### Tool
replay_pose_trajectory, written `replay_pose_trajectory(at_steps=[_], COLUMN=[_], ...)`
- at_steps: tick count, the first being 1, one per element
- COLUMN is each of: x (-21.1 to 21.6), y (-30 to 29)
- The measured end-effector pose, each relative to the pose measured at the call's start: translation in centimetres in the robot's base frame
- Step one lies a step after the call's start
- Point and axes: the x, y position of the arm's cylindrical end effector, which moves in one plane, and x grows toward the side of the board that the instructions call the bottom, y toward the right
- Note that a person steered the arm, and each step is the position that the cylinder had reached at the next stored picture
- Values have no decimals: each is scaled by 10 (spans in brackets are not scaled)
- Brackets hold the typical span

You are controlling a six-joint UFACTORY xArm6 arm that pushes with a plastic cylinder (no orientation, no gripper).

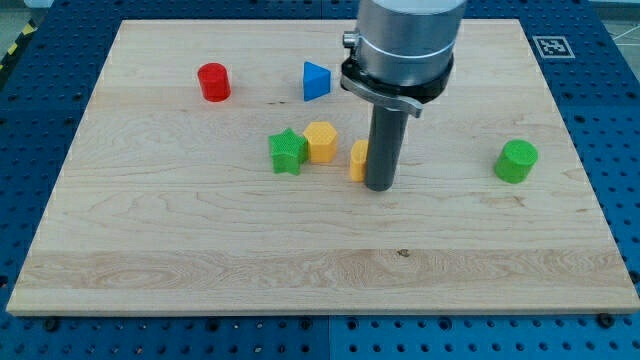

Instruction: Push the yellow heart to the yellow hexagon

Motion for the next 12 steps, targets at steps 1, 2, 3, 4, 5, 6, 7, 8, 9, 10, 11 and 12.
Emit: replay_pose_trajectory(at_steps=[1, 2, 3, 4, 5, 6, 7, 8, 9, 10, 11, 12], x=[0, 0, -3, 8, 18, 13, -6, -10, -10, -10, -10, 6], y=[-13, -23, -27, -12, 42, 51, 44, 20, 2, 1, 1, 18])
